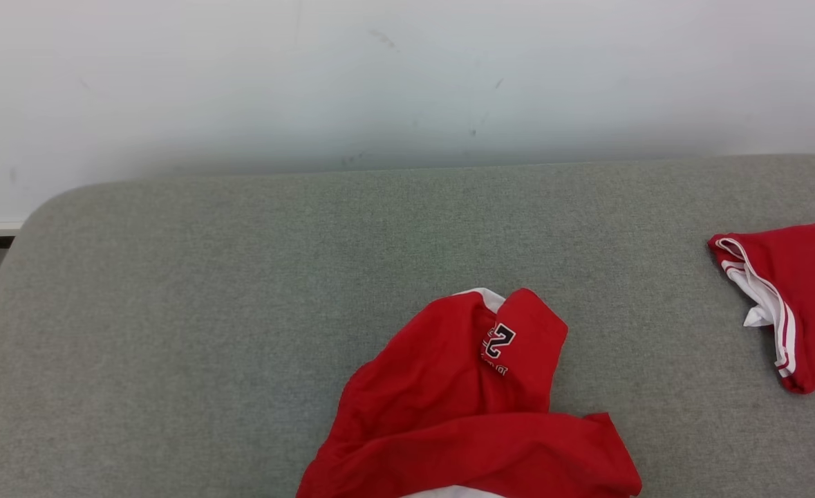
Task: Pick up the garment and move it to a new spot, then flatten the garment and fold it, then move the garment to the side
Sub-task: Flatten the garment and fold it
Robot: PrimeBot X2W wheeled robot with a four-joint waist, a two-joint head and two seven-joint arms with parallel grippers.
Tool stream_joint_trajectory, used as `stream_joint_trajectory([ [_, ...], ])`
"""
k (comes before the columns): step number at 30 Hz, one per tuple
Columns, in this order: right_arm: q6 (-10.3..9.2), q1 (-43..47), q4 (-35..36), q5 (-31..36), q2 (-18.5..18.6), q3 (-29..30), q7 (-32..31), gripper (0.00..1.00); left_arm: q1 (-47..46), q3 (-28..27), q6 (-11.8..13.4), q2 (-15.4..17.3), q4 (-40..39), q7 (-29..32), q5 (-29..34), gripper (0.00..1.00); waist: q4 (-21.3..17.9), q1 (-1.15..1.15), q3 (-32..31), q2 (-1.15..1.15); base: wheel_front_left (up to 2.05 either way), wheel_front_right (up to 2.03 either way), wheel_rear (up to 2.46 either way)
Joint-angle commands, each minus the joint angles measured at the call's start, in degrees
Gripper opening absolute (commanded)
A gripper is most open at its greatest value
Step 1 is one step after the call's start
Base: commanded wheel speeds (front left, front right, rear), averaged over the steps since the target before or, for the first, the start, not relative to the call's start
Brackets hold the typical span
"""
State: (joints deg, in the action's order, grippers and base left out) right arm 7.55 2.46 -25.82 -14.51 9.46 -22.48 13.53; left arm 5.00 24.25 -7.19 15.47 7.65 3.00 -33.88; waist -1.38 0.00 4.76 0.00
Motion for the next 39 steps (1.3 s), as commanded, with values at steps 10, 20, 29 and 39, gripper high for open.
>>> stream_joint_trajectory([
  [10, -0.15, -0.64, 0.19, -0.79, 0.06, -0.47, 0.46, 0.42, -0.44, 0.36, 0.19, 0.18, 0.33, -0.15, -1.13, 0.51, -0.1, 0.0, 0.23, 0.0, 0.0, 0.0, 0.0],
  [20, -0.15, -1.15, 1.55, -2.19, 1.17, 0.24, 0.8, 0.0, 0.02, 1.28, 0.01, 0.34, -0.42, 1.33, -2.76, 0.0, -0.19, 0.0, 0.0, 0.0, 0.0, 0.0, 0.0],
  [29, -0.15, -1.35, 6.06, -5.94, 2.5, 2.31, 0.95, 0.0, 0.5, 2.17, -0.25, -0.44, -8.43, 5.05, -11.25, 0.0, -0.02, 0.0, -0.5, 0.0, 0.0, 0.0, 0.0],
  [39, -0.15, -0.66, 12.77, -9.77, 4.47, 3.23, -0.01, 0.0, 1.28, 0.45, -0.08, -0.43, -19.35, 6.23, -18.51, 0.0, -0.14, 0.0, -1.64, 0.0, 0.0, 0.0, 0.0],
])
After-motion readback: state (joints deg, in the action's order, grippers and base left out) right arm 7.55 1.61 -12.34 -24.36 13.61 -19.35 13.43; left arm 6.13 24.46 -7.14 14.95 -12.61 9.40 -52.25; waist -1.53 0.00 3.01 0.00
